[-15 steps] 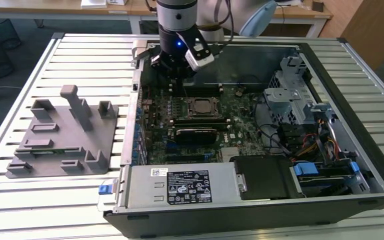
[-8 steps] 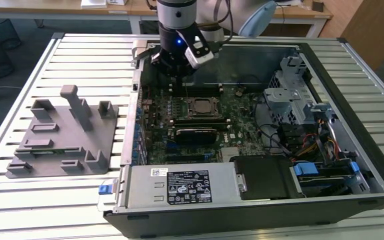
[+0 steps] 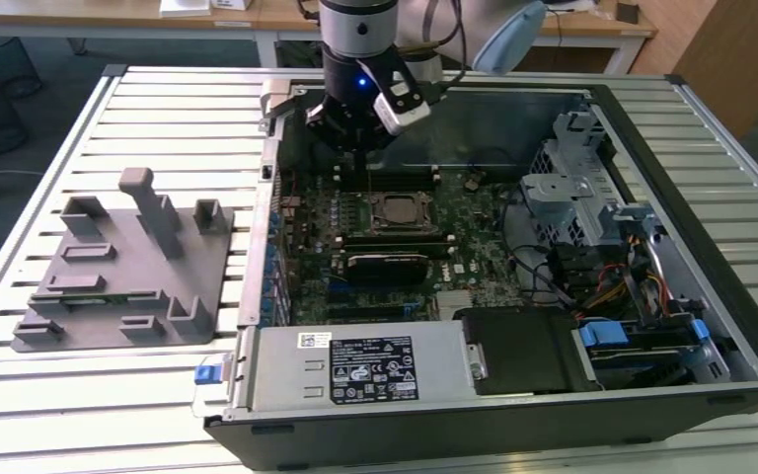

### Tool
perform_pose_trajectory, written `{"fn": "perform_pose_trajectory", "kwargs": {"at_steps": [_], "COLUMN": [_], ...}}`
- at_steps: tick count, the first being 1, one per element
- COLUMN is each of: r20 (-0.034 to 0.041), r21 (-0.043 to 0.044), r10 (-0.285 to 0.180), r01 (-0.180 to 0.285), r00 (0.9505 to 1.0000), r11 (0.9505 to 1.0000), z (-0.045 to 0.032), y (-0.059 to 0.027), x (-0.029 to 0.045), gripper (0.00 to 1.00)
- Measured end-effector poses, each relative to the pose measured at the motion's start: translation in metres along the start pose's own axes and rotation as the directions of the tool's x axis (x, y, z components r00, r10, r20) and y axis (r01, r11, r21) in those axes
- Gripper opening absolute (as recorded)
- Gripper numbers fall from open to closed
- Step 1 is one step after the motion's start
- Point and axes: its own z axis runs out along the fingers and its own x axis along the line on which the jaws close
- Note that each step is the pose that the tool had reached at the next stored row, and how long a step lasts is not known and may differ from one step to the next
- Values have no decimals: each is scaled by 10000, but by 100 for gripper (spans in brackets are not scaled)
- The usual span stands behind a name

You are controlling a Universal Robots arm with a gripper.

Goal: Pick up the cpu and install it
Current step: 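Install the first cpu locking lever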

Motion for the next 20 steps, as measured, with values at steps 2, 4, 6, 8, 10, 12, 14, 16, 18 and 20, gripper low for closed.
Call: {"fn": "perform_pose_trajectory", "kwargs": {"at_steps": [2, 4, 6, 8, 10, 12, 14, 16, 18, 20], "r20": [0, 1, 0, 1, 0, 1, 2, 13, 25, 29], "r21": [-1, -1, 0, -1, 0, -5, -45, -255, -519, -577], "r10": [1, 1, -1, 0, 1, -2, -3, 3, 9, 10], "r01": [-1, -1, 1, 0, -1, 2, 3, -3, -8, -8], "r00": [10000, 10000, 10000, 10000, 10000, 10000, 10000, 10000, 10000, 10000], "r11": [10000, 10000, 10000, 10000, 10000, 10000, 10000, 9997, 9987, 9983], "z": [2, 3, 5, 8, 10, 11, 11, 15, 19, 31], "y": [0, -2, -4, -6, -8, -10, -13, -20, -34, -43], "x": [-22, -55, -93, -139, -185, -224, -247, -250, -251, -251], "gripper": [11, 11, 11, 11, 11, 11, 11, 11, 11, 11]}}
